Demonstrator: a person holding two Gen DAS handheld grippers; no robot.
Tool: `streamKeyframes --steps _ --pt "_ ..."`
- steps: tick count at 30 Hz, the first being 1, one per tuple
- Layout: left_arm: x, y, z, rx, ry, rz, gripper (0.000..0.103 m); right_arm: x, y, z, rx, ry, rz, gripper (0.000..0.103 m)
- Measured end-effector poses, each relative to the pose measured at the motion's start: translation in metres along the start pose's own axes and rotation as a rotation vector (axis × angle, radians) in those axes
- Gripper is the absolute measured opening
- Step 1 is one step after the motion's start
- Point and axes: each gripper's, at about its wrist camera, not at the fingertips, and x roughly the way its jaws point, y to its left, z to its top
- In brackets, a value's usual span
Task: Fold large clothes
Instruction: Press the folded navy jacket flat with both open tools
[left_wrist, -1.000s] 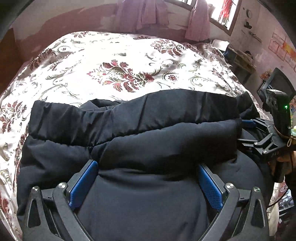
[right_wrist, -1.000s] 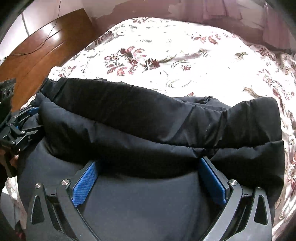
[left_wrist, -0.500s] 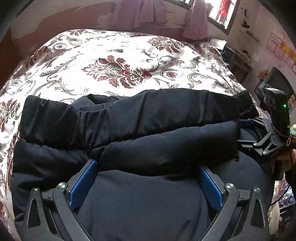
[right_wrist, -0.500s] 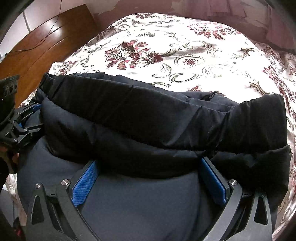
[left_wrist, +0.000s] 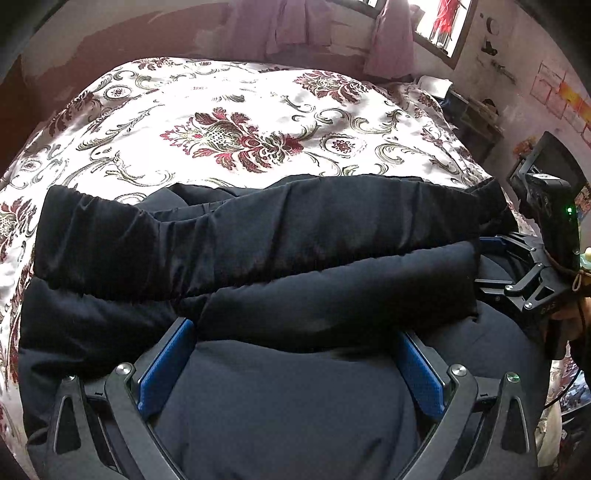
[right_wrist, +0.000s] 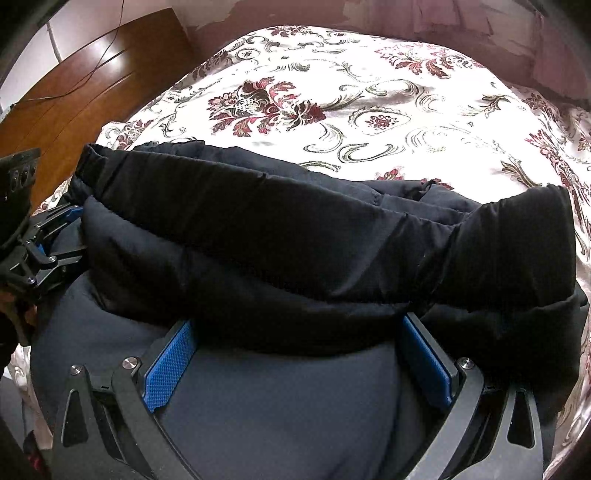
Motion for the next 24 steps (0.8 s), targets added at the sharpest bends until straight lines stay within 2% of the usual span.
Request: streamKeyframes --steps 19,24 --pt "0.005 -0.002 -0.003 0.014 -0.006 0.018 0.103 0.005 0.001 -0.001 -0.009 -0.005 -0.012 0.103" --pt "-0.006 -0.005 -0.009 0.02 -0.058 0.023 0.103 -0.002 0.0 -0.006 -0.011 -0.053 -0.01 0.102"
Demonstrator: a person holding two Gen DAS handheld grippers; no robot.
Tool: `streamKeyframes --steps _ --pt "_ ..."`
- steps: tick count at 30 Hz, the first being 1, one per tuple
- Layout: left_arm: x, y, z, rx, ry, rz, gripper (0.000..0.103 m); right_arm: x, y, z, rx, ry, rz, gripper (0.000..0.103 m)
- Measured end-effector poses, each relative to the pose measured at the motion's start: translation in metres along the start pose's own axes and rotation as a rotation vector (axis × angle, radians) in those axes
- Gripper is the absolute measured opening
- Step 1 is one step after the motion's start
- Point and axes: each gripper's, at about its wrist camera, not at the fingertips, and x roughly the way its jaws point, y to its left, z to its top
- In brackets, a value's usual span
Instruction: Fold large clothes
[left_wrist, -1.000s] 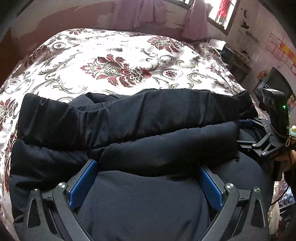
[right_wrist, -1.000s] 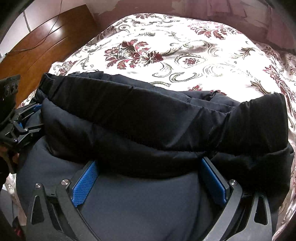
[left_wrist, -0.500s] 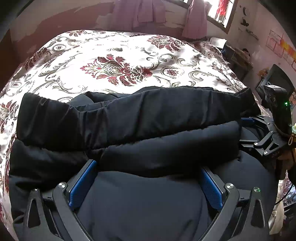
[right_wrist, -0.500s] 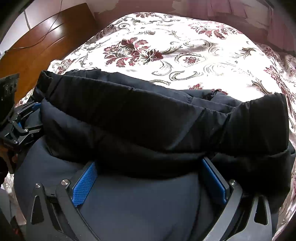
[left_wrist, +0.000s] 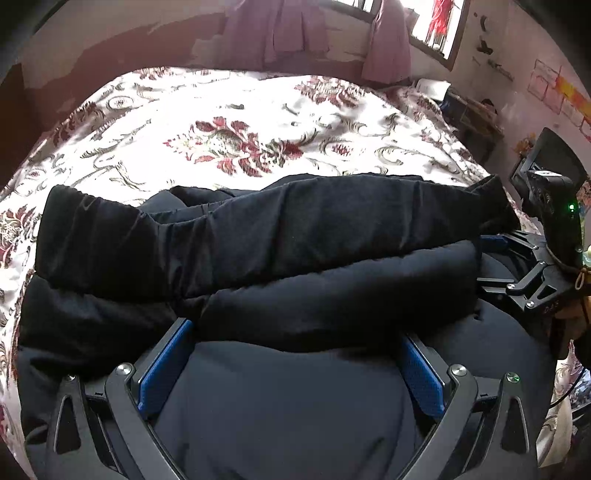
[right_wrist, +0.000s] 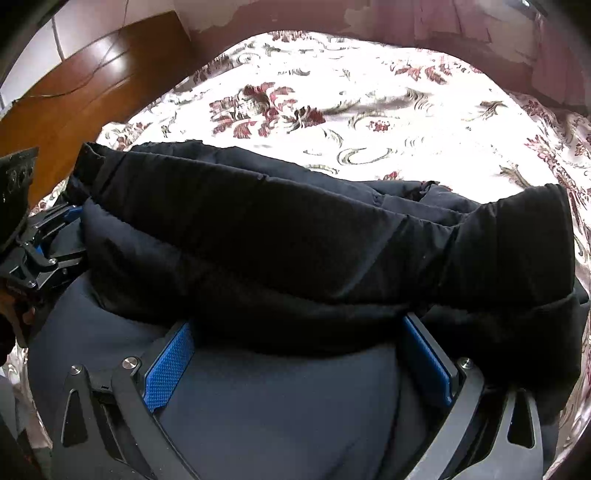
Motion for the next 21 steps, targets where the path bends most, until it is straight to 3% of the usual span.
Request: streamKeyframes --steps 6,12,18,21 --pt "-0.029 -0.001 -0.01 -0.019 -0.095 0.002 0.103 -0.03 -0.004 -0.017 0.025 -0.147 0.006 0.102" --pt "-0.071 0.014 -0.029 -0.047 -0.188 0.059 0.103 -0.075 -0.022 -0.035 0.074 -0.275 -0.034 0.102" --pt "-0.109 0.058 -0.049 -0.17 -0.236 0.098 0.103 -0.106 -0.052 -0.053 0.106 -0.292 -0.098 0.102" --pt "-0.111 0.085 -0.057 -0.249 -0.204 0.115 0.103 -0.113 -0.073 -0.063 0.133 -0.269 -0.121 0.102"
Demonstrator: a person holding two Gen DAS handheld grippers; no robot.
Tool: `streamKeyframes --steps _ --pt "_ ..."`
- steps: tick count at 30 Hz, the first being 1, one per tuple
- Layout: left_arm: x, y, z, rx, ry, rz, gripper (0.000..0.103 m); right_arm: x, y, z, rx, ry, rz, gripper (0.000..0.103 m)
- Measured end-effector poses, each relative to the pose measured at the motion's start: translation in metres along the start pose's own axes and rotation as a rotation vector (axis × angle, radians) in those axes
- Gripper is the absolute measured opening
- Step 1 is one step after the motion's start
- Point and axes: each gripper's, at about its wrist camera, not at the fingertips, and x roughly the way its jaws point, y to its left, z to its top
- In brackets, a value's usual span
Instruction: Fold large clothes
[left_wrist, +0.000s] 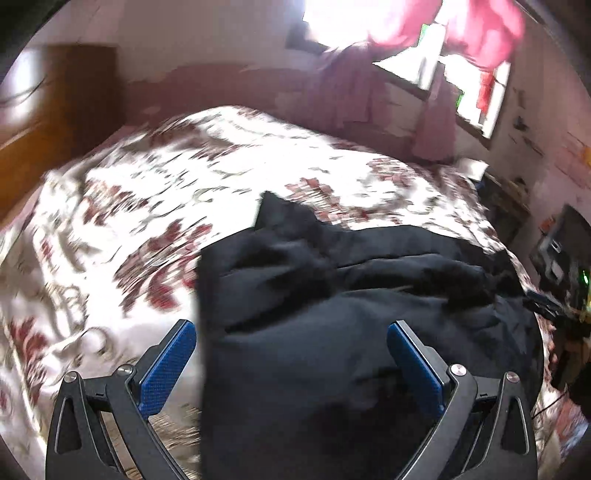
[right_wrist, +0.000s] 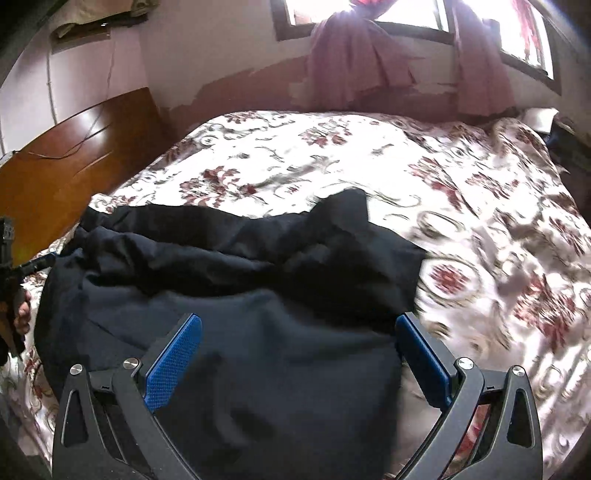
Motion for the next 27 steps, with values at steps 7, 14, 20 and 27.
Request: streamKeyframes --steps 7,14,20,27 --pt "0.023 0.057 -0.008 -0.249 0.099 -0.122 0.103 0.016 -0.045 -0.016 0.147 0.085 0.016 0.102" --pt "0.048 0.056 -0.01 -0.245 0.162 -0.204 0.103 0.047 -0.059 -0.031 0.218 0.126 0.049 0.102" --pt "0.067 0.048 -0.01 -0.216 0.234 -0.26 0.103 0.063 -0.072 -0.038 0.279 0.148 0.161 0.102" --pt "0.073 0.041 -0.008 -0.203 0.273 -0.265 0.096 0.069 -0.073 -0.039 0.299 0.154 0.201 0.102"
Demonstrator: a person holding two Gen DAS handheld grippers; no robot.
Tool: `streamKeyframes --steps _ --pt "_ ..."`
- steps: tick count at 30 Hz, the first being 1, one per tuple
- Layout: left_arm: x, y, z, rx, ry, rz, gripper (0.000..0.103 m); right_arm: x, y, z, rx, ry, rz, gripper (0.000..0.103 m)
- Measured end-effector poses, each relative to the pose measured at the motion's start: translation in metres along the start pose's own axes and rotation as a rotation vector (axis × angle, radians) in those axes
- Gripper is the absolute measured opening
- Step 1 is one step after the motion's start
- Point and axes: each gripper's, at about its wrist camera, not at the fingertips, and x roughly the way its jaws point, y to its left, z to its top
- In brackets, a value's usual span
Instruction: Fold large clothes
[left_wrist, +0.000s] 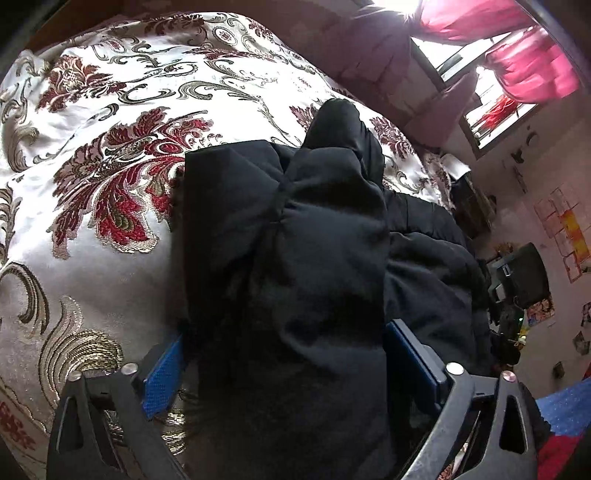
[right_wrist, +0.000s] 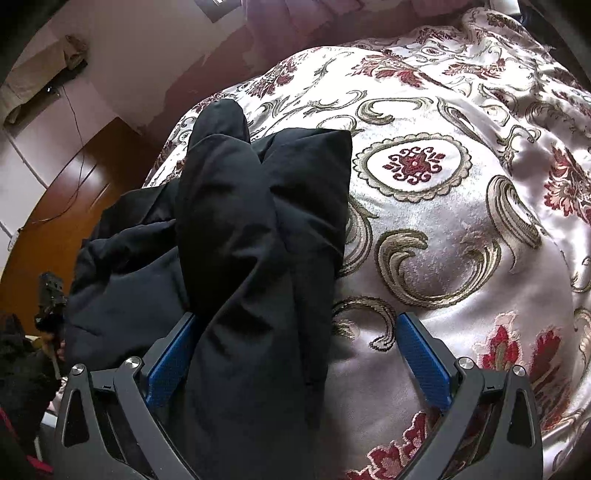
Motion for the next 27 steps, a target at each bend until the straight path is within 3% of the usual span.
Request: streamKeyframes --steps 3,6,9,13,19,27 --pt "0.0 -0.007 -0.002 0.004 -0.004 0.038 0.086 -0.001 0.003 -0.005 0.009 0.013 0.0 0.102" --pt "-0.004 -0.012 -0.004 -0.012 -0.009 0.06 0.072 -0.005 0.009 -0.01 0.009 0.016 -0.006 0.092" --pt "-0.009 -0.016 -0.004 -0.049 -0.013 0.072 0.06 -0.015 0.012 -0.017 0.03 0.013 0.002 0.076" --pt "-0.019 -0.029 -0.006 -0.036 -0.031 0.102 0.04 -0.023 0.019 -0.024 0.067 0.019 0.056 0.04" --pt "-0.041 -0.052 -0.01 0.013 -0.076 0.14 0.023 -0.036 0.031 -0.028 0.118 -0.004 0.07 0.019" --pt "-0.097 -0.095 -0.005 0.148 -0.176 0.173 0.017 -0.077 0.093 -0.015 0.011 -0.084 0.126 0.013"
